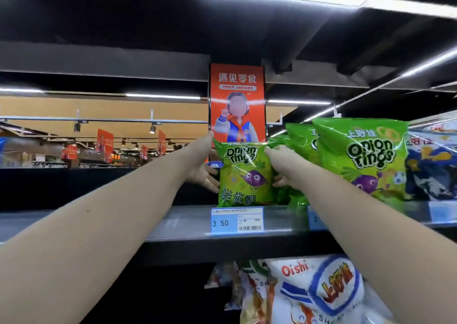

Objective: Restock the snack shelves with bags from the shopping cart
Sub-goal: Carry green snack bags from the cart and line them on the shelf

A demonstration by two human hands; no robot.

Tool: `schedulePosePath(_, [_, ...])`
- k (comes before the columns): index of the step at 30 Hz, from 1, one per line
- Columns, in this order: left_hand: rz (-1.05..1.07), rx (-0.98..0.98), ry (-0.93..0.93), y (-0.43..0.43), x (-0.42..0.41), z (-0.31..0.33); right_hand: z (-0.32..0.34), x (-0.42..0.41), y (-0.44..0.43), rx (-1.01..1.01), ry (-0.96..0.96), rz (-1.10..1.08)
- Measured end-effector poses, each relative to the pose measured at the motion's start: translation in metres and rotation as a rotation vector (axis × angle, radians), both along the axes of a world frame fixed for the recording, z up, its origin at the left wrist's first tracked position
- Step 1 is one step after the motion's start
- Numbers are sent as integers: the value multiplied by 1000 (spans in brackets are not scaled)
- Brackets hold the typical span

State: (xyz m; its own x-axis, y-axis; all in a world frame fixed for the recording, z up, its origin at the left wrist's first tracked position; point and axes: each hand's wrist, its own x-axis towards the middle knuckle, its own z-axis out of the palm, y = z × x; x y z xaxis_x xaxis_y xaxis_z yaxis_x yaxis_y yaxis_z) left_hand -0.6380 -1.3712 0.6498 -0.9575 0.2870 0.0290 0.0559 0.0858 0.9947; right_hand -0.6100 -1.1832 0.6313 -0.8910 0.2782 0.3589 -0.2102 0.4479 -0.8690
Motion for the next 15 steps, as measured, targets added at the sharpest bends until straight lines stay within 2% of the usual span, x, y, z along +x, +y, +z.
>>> schedulePosePath(11, [-206,-103,100,16,-6,-14,-3,-4,5,5,-24,-25])
schedulePosePath(13, [-213,-120,108,14,-6,-16,-4,-1,4,70,-34,-33])
schedulePosePath(15, [-186,-165,130,11,-5,-16,-5,1,4,225,-40,-60])
